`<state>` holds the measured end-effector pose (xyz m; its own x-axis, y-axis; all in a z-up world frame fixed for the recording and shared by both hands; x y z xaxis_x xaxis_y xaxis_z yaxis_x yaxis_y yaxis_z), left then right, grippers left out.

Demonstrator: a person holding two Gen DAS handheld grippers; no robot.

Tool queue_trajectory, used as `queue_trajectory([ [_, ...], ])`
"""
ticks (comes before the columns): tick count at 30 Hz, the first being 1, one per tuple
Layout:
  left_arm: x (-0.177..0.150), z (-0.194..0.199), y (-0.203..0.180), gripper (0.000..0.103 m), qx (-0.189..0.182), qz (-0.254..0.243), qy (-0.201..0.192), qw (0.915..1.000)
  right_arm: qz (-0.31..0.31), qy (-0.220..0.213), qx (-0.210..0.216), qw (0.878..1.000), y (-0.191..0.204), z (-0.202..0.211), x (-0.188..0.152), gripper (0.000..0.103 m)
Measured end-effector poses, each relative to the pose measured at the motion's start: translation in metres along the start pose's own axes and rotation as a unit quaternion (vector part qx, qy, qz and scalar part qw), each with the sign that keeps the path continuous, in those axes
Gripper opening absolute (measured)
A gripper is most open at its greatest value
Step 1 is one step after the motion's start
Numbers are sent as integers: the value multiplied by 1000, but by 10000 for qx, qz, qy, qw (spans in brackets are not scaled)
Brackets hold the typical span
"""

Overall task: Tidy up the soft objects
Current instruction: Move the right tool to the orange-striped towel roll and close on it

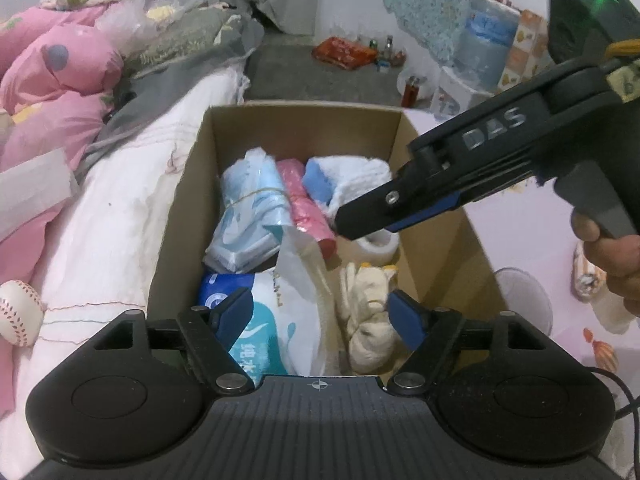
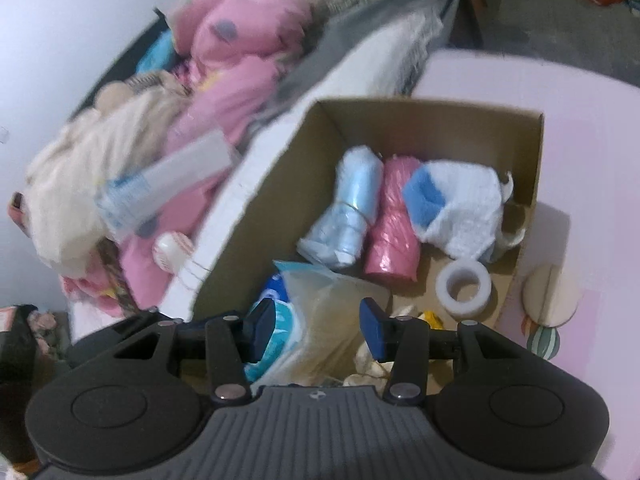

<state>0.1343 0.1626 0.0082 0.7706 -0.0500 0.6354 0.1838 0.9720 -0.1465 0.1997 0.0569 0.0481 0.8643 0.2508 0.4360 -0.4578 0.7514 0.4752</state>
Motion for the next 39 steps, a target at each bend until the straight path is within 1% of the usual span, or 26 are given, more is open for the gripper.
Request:
queue_trajectory([
  [2, 1, 7, -5, 84, 22, -6, -132, 9999, 20, -189, 158, 9997, 0, 14, -4, 27],
  [4, 1, 18, -12, 89, 55, -1, -319, 9995, 77, -401, 312, 9987, 0, 35, -13, 30],
  [6, 0, 29, -21, 94, 3, -21, -518, 9987, 126, -624, 427, 9971, 0, 57, -24, 39],
  [8, -2, 42, -33, 99, -49, -85, -729, 9973, 173, -820, 475, 9954, -1, 74, -36, 42],
  [10, -5, 54, -45, 101, -91, -208, -928, 9954, 196, -999, 459, 9937, -4, 90, -50, 44],
  [12, -8, 64, -58, 103, -153, -302, -1082, 9935, 183, -1176, 453, 9919, -9, 106, -65, 53],
  [13, -10, 68, -63, 103, -201, -326, -1133, 9928, 183, -1271, 455, 9907, -11, 113, -73, 54],
  [16, -17, 78, -81, 103, -385, -403, -1274, 9903, 152, -1582, 407, 9864, -20, 135, -98, 55],
  [21, -31, 86, -113, 103, -554, -554, -1426, 9867, -98, -2075, 368, 9775, -42, 168, -139, 56],
  [26, -44, 86, -143, 103, -850, -685, -1604, 9810, -344, -2498, 51, 9677, -69, 204, -171, 55],
  [31, -55, 65, -179, 103, -1096, -1006, -1646, 9751, -662, -2737, -384, 9588, -102, 231, -188, 55],
  [33, -57, 54, -193, 103, -1233, -1113, -1644, 9723, -785, -2745, -528, 9569, -117, 238, -193, 55],
  [35, -60, 42, -207, 103, -1290, -1226, -1634, 9704, -901, -2696, -708, 9561, -134, 241, -194, 55],
  [39, -63, 13, -234, 103, -1362, -1480, -1561, 9670, -1095, -2418, -1149, 9572, -172, 237, -186, 55],
])
Point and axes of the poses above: each gripper's, at about its wrist camera, not at the fingertips, and z roughly against the way its jaws point, y to its left, x to its top, the point moved 3 cm from there along -z, roughly the way its jaws point, and after that the axes turned 5 degrees about -x, right-handed, at the moved point
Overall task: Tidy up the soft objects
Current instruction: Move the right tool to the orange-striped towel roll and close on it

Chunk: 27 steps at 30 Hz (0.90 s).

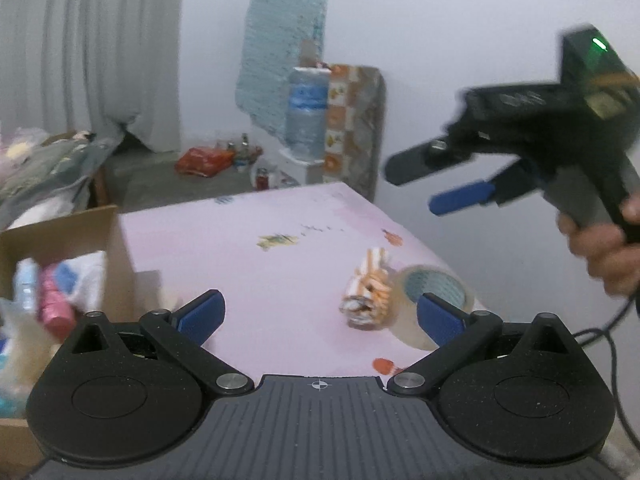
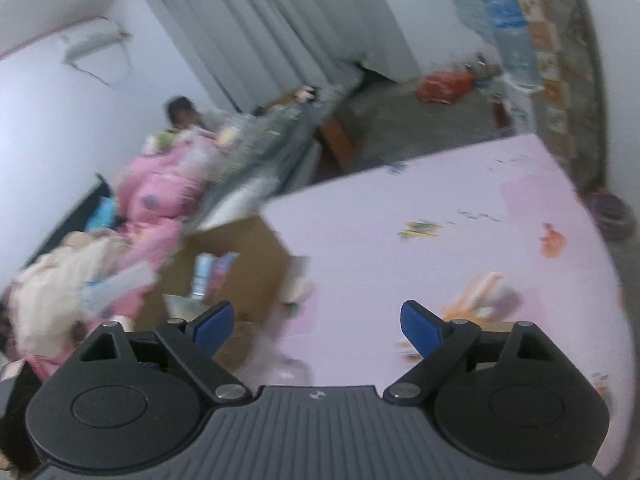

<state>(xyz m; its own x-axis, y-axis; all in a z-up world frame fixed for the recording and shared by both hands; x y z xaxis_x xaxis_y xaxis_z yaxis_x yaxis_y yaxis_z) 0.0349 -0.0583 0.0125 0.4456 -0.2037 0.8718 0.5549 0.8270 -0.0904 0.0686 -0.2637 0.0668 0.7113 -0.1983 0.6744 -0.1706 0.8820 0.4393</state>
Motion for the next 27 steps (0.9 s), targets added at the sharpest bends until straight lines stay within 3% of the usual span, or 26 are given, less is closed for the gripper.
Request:
queue_trajectory([
  [6, -12, -36, -19, 102, -191, -164, 274, 9993, -382, 812, -630, 9940, -55, -58, 16, 55],
  [11, -23, -56, -21, 101, -300, -98, 655, 9974, -691, 1549, -1109, 9792, -95, -114, 22, 53],
  [14, -28, -61, -20, 100, -317, -88, 822, 9961, -729, 1951, -1285, 9696, -111, -139, 21, 41],
  [17, -33, -63, -18, 99, -358, -52, 961, 9947, -706, 2322, -1341, 9608, -118, -161, 18, 27],
  [21, -37, -62, -13, 99, -474, 89, 1051, 9933, -684, 2471, -1203, 9591, -109, -171, 18, 15],
  [27, -45, -51, -2, 98, -588, 351, 1117, 9914, -536, 2758, -918, 9553, -79, -185, 6, 13],
])
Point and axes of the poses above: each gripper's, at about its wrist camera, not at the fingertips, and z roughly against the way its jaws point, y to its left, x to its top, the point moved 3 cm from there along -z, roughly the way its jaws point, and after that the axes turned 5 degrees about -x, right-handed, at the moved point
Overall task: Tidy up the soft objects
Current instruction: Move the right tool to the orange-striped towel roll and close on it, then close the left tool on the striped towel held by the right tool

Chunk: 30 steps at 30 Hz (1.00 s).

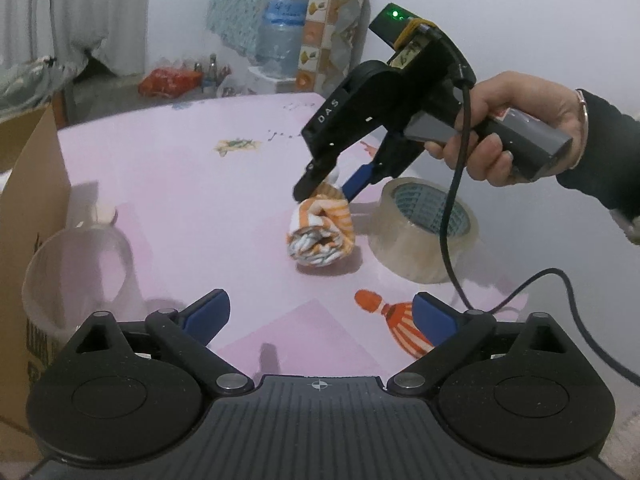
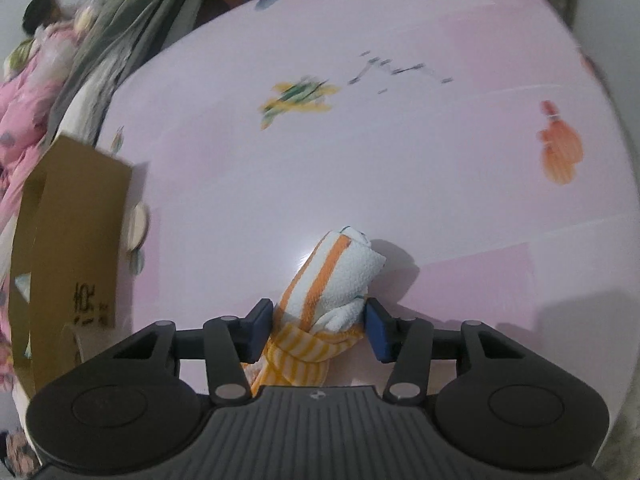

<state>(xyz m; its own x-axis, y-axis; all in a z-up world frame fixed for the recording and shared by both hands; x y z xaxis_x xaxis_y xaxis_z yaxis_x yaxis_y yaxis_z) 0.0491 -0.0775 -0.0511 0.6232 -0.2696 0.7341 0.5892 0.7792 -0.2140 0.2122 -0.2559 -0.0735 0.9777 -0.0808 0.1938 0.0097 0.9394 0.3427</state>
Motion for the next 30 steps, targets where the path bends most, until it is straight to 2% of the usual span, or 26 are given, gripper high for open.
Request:
queue_trajectory([
  [10, -18, 30, 13, 98, -152, 394, 74, 9991, 949, 402, 148, 9946, 74, -11, -41, 12],
  [18, -31, 29, 14, 98, -107, 514, 223, 9984, 1403, 741, 436, 9864, 111, -14, -88, 12],
  [21, -36, 23, 12, 93, -92, 493, 318, 9982, 1530, 721, 458, 9845, 115, -12, -99, 13],
  [23, -35, 17, 14, 81, -97, 479, 389, 9980, 1567, 764, 555, 9831, 116, -9, -100, 13],
  [25, -38, 12, 17, 74, -107, 499, 470, 9976, 1581, 747, 668, 9823, 115, -4, -102, 14],
  [26, -39, 10, 17, 67, -116, 533, 532, 9971, 1615, 723, 688, 9818, 115, -3, -102, 14],
  [30, -41, 5, 26, 60, -63, 697, 592, 9958, 1669, 659, 802, 9805, 114, 2, -101, 14],
])
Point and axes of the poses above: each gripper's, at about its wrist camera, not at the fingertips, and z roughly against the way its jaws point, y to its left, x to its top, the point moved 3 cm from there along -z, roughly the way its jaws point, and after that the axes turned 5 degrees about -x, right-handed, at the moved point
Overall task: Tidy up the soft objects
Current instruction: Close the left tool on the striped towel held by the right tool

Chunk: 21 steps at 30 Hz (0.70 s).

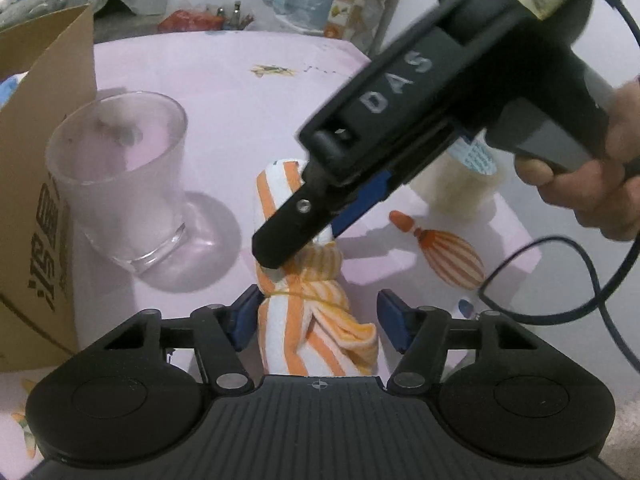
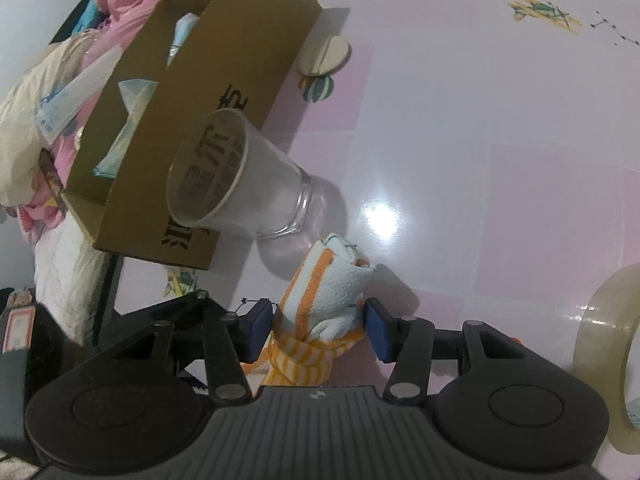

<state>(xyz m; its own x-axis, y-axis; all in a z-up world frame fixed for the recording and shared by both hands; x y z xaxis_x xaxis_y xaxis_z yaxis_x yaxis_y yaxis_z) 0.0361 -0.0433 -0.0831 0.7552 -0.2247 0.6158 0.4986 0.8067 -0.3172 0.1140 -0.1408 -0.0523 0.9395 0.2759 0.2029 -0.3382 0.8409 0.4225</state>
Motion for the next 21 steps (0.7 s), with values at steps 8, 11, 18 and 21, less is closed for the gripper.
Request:
queue_trajectory([
  [8, -4, 11, 17, 51, -24, 304, -42, 9995, 48, -93, 327, 9994, 3, -2, 4, 14],
  [11, -6, 16, 20, 53, 16, 345, -11, 9994, 21, -5, 376, 9993, 6, -12, 1, 14],
  [18, -5, 17, 21, 48, 106, 282, -61, 9995, -100, -55, 353, 9993, 8, -24, -9, 13],
  [21, -7, 19, 22, 40, 66, 371, -131, 9992, -74, -162, 249, 9995, 11, -19, -17, 13],
])
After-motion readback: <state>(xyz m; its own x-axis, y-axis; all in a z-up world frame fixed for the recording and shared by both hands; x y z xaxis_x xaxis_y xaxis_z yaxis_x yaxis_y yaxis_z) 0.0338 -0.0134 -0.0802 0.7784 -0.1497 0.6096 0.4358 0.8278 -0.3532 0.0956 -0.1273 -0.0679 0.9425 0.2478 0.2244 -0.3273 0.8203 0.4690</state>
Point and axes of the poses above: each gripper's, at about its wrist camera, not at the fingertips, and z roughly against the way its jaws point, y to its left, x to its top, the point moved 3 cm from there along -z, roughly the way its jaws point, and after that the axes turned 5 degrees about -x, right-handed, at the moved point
